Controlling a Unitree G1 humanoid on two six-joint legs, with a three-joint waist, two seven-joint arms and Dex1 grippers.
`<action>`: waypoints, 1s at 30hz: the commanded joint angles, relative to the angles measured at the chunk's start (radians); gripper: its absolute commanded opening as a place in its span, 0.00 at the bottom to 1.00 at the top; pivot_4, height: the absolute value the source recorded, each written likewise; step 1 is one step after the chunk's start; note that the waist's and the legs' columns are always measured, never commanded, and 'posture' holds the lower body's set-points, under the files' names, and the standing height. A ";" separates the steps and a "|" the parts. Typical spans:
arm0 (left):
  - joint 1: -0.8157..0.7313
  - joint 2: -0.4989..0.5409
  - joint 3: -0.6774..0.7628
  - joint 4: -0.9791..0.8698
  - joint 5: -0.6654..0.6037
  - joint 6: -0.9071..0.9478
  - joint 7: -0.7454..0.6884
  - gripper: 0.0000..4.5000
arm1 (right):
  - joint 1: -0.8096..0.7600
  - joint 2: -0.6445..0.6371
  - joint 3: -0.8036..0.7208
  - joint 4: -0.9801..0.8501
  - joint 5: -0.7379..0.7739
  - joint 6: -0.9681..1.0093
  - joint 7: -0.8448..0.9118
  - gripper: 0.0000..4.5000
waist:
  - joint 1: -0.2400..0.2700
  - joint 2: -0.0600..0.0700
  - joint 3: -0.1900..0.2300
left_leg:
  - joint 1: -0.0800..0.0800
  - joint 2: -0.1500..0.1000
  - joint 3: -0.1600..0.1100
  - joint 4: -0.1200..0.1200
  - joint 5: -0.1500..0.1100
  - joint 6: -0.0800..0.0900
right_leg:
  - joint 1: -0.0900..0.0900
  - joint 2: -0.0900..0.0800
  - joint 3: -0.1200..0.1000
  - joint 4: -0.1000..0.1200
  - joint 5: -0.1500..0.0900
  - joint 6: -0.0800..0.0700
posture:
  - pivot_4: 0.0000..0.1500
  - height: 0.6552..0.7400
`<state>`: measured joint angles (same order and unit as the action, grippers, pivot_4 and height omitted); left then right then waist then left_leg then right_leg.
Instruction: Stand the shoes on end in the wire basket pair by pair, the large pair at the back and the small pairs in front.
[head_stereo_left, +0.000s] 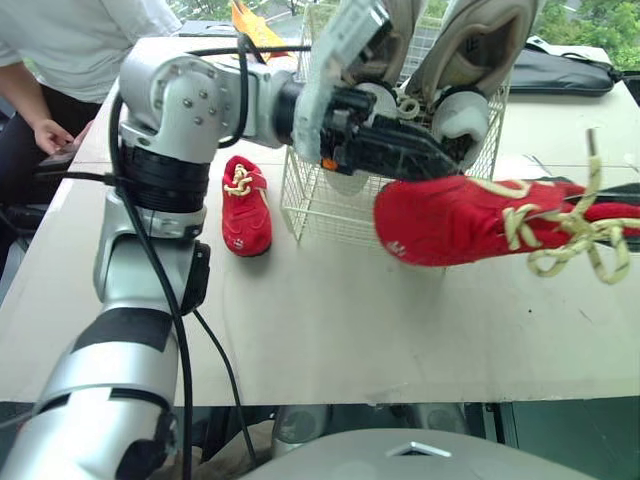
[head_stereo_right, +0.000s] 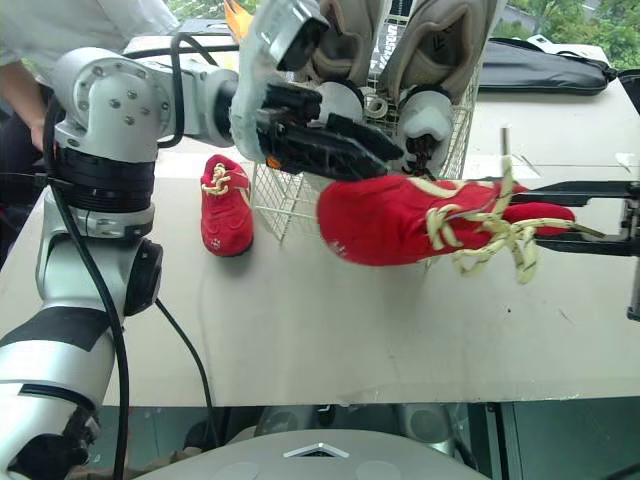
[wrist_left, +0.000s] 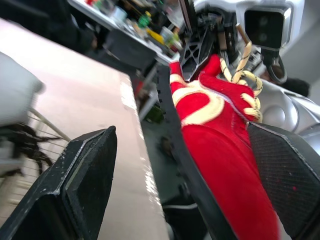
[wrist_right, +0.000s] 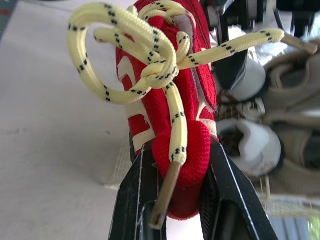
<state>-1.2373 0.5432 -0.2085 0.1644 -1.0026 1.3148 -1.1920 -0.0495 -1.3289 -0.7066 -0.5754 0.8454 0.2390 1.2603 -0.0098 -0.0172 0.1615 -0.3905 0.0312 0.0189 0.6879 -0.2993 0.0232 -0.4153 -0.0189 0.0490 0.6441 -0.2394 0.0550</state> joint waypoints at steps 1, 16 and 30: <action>-0.043 -0.001 -0.035 -0.043 0.000 0.069 -0.041 1.00 | -0.206 -0.008 0.204 0.036 -0.014 -0.083 -0.026 0.01 | -0.006 0.000 0.000 | -0.001 0.000 0.000 0.000 0.000 0.000 | -0.001 0.000 0.000 0.000 0.000 0.000 | 1.00 1.00; 0.006 0.054 0.058 -0.101 -0.038 0.212 -0.039 0.15 | -0.563 0.076 0.491 0.091 0.025 0.171 -0.017 0.23 | 0.000 0.004 0.003 | -0.010 0.000 0.000 0.006 0.002 -0.004 | -0.016 0.000 0.004 0.016 0.000 0.000 | 1.00 1.00; 0.248 -0.157 0.523 -0.280 -0.198 -0.017 0.329 0.14 | -0.026 0.332 0.007 0.026 0.517 0.598 -0.499 1.00 | 0.025 0.001 0.001 | -0.013 0.005 -0.002 0.015 0.003 -0.004 | -0.014 -0.001 0.002 0.019 0.000 0.001 | 1.00 1.00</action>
<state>-0.9759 0.4145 0.2832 -0.0563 -1.1607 1.3585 -0.9131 -0.0873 -1.0087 -0.6275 -0.4940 1.2363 0.8141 0.8540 0.0151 -0.0162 0.1630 -0.4029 0.0361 0.0176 0.7034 -0.2967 0.0187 -0.4293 -0.0205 0.0514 0.6639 -0.2394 0.0557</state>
